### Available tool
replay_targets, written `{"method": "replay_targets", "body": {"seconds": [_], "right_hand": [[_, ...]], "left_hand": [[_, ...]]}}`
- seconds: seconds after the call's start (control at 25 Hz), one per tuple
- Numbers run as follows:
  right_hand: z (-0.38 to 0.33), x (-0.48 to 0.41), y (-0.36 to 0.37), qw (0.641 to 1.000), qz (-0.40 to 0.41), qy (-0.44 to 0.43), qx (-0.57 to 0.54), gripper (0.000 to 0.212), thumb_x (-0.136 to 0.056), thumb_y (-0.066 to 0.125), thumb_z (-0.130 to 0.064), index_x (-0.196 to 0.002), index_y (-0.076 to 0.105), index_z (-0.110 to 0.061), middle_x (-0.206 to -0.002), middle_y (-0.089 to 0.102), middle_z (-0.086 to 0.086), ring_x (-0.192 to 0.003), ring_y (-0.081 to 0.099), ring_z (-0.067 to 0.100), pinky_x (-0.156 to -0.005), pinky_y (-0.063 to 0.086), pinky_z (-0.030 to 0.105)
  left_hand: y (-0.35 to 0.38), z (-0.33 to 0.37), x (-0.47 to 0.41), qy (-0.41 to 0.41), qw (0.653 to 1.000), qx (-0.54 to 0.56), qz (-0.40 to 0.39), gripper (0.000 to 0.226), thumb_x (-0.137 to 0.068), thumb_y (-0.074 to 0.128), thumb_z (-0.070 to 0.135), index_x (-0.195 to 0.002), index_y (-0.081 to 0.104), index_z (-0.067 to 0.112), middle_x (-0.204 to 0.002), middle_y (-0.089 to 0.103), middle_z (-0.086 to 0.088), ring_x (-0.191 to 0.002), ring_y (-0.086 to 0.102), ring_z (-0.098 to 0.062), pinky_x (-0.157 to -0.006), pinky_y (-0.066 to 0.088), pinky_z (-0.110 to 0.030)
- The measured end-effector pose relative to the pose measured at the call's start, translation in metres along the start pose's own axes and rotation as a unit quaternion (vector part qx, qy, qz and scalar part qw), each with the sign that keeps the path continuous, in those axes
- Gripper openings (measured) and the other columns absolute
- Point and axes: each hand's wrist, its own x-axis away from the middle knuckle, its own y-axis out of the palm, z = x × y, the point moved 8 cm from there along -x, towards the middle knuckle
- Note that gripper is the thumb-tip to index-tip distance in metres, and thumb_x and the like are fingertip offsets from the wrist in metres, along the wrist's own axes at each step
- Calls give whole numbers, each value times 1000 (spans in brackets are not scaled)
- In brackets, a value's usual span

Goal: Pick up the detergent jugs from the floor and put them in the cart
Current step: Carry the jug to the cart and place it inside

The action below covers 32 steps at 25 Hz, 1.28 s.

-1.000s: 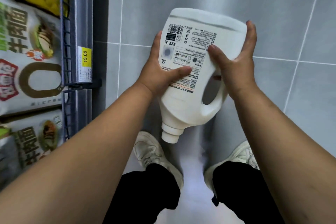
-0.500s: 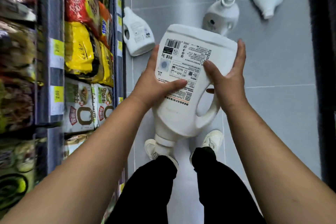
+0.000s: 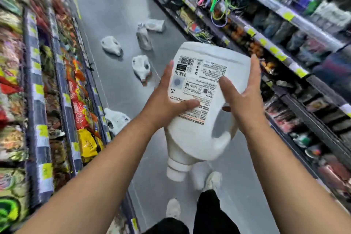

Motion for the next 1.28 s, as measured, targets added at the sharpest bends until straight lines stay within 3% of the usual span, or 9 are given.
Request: {"method": "replay_targets", "body": {"seconds": [0.08,0.2,0.32,0.52,0.6,0.72,0.88,1.16,1.28], "right_hand": [[-18,30,-52,998,49,11,-24,88,-68,74,-60,-136,18,-63,-149,37,-21,-134,45,10,-107,42,50],[-35,86,-143,989,147,28,-8,85,-61,73,-71,-124,18,-77,-147,41,-18,-132,47,17,-106,41,55],[-40,149,-228,972,232,37,7,89,-63,73,-65,-132,18,-71,-150,36,-15,-136,41,15,-112,36,49],[-37,301,-383,923,380,57,34,93,-65,73,-58,-140,18,-60,-146,42,-12,-130,47,14,-108,40,47],[-36,384,-449,893,442,72,42,96,-66,72,-56,-145,18,-52,-141,44,-15,-127,49,12,-108,41,45],[-38,505,-531,847,518,102,69,98,-65,72,-56,-148,19,-46,-138,46,-12,-125,50,12,-107,42,43],[-49,657,-617,790,591,131,101,98,-63,70,-61,-146,21,-46,-142,48,-9,-125,52,14,-106,43,43],[-40,868,-650,645,739,181,65,88,-58,71,-69,-125,14,-79,-142,46,-2,-125,51,23,-105,43,48],[-31,945,-639,572,794,198,50,89,-67,75,-57,-138,20,-63,-140,49,-6,-120,55,18,-104,45,43]], "left_hand": [[34,38,11,23,998,9,-54,124,-62,89,41,-154,6,41,-131,36,44,-123,42,17,-97,34,-5],[103,97,38,77,988,-1,-136,117,-67,90,29,-151,9,44,-123,37,47,-108,42,31,-90,37,-2],[182,135,71,107,969,2,-223,122,-60,91,37,-151,9,46,-123,42,44,-107,43,31,-97,44,-13],[344,202,178,184,913,-11,-365,119,-60,91,39,-150,14,47,-131,48,34,-112,50,20,-92,39,-2],[419,225,244,206,882,-10,-424,120,-64,90,37,-154,11,42,-139,49,25,-120,51,7,-95,40,-5],[515,248,347,216,838,-4,-502,123,-57,88,52,-152,11,45,-146,48,20,-128,50,1,-110,42,-35],[618,280,487,226,777,16,-587,113,-56,86,52,-145,18,52,-138,49,33,-125,50,8,-111,41,-38],[733,289,675,270,634,-11,-725,116,-64,91,40,-153,17,36,-140,58,4,-126,58,-21,-104,45,-56],[768,265,752,247,565,-28,-787,116,-65,90,29,-154,16,33,-142,56,3,-126,58,-17,-104,47,-52]]}}
